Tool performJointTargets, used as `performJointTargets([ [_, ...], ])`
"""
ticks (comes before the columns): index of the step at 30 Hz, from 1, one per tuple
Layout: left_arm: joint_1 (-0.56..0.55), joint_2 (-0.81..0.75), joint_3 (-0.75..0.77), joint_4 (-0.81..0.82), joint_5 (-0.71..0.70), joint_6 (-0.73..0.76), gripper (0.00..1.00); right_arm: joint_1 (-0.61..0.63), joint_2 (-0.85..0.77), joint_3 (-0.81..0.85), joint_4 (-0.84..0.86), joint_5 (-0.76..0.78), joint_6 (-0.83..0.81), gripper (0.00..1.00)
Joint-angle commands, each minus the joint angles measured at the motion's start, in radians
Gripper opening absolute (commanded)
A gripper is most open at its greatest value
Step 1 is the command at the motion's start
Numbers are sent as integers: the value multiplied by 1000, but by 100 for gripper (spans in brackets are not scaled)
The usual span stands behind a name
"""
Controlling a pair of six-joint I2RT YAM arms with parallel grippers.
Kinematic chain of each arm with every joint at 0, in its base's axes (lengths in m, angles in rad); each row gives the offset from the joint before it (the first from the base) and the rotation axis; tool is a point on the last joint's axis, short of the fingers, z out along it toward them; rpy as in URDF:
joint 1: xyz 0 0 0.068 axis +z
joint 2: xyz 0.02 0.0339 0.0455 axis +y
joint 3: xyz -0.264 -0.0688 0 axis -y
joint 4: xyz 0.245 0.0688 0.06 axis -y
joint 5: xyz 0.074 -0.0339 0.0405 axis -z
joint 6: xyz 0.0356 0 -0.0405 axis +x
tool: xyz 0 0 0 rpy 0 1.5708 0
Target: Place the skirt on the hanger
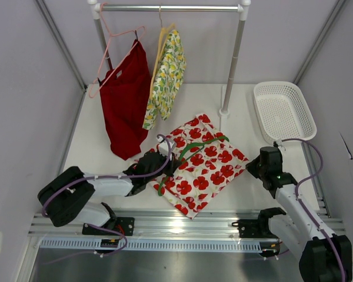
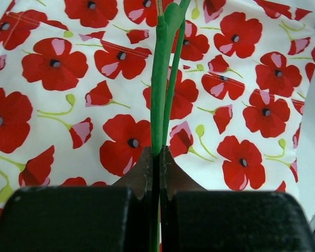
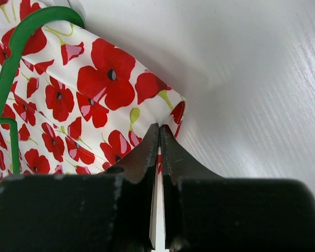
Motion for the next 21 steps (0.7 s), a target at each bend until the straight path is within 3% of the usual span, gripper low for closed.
performJointTargets([
  [1, 5, -30, -17, -40, -115, 7, 0, -8, -27, -1, -49, 49, -27, 5],
  [3, 5, -37, -16, -31, -62, 27, 0, -11, -22, -3, -45, 46, -36, 9],
  [6, 2, -79, -23, -42, -45, 32, 0, -22, 15, -3, -25, 23, -41, 25],
  [10, -1, -169, -42, -77, -14, 44, 0, -25, 68, 11, 1, 7, -51, 61],
  [13, -6, -247, -37, -117, 24, 56, 0, -25, 71, 29, -3, 1, -54, 69],
  [21, -35, -376, 62, -284, 10, 72, 0, -25, -8, 120, -67, -17, -70, 73],
])
